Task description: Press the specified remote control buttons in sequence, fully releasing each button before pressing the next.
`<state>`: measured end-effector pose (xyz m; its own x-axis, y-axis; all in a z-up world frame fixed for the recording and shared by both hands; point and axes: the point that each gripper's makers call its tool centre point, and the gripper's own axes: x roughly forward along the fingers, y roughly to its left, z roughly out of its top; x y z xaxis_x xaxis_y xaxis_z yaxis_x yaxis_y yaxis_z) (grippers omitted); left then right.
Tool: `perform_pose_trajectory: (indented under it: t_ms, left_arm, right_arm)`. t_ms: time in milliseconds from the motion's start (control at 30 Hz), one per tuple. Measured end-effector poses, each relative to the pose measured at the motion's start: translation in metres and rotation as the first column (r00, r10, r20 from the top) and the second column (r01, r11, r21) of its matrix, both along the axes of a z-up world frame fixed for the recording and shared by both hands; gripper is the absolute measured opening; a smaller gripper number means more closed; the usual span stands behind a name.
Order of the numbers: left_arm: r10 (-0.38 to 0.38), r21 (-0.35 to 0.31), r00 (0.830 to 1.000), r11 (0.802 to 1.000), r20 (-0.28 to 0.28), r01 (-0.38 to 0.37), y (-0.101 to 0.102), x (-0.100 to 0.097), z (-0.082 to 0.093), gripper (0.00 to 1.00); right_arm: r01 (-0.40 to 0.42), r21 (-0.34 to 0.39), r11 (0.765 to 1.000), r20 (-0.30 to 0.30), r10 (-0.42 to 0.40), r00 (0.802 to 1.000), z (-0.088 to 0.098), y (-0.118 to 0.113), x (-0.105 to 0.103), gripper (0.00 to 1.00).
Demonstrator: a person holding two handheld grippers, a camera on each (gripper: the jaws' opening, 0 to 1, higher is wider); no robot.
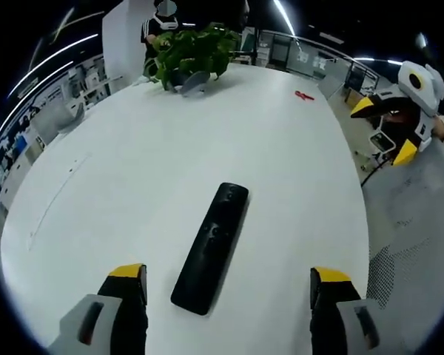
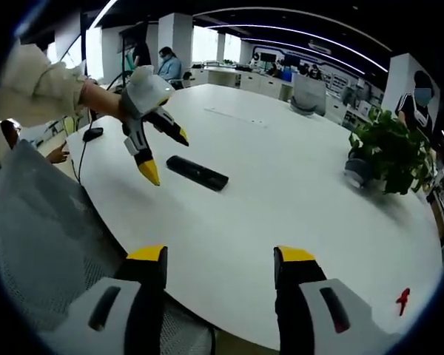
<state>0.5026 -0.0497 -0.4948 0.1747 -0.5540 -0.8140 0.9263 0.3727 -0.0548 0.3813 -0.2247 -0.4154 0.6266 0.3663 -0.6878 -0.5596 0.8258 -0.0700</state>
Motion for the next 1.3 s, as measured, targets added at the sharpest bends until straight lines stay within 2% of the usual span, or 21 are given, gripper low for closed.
perform_pose_trajectory:
  t_ms: [133,300,633,767,1000,1300]
  left_arm:
    - [-0.015,0.026,1.0,1.0,0.0,0.015,0.002,-0.001,-0.004,0.89]
    - [-0.002,0.026,1.0,1.0,0.004,0.002,0.002,0.004,-0.006,0.84]
    - [-0.009,0.056,1.0,0.998,0.007,0.009,0.001,0.01,-0.01,0.67]
    - [-0.031,0.078,0.999,0.997,0.027,0.029,0.001,0.011,-0.012,0.6]
    - [-0.035,0.091,0.998,0.995,0.043,0.031,0.0,0.015,-0.013,0.56]
    - [-0.054,0.105,0.997,0.993,0.057,0.048,-0.004,0.016,-0.013,0.46]
  right_arm:
    - [-0.002,-0.002,1.0,-0.002,0.002,1.0,-0.001,0.0,0.0,0.6]
    - [-0.005,-0.004,1.0,-0.004,0.005,1.0,-0.001,0.001,0.0,0.6]
    - [-0.001,-0.001,1.0,-0.003,0.001,1.0,-0.001,0.0,0.0,0.6]
    - [-0.003,0.001,1.0,-0.003,0.003,1.0,-0.001,0.001,0.0,0.6]
    - [-0.006,0.002,1.0,-0.003,0.006,1.0,-0.001,0.001,0.0,0.6]
    - [-0.01,-0.001,1.0,-0.005,0.01,1.0,-0.001,0.002,-0.001,0.6]
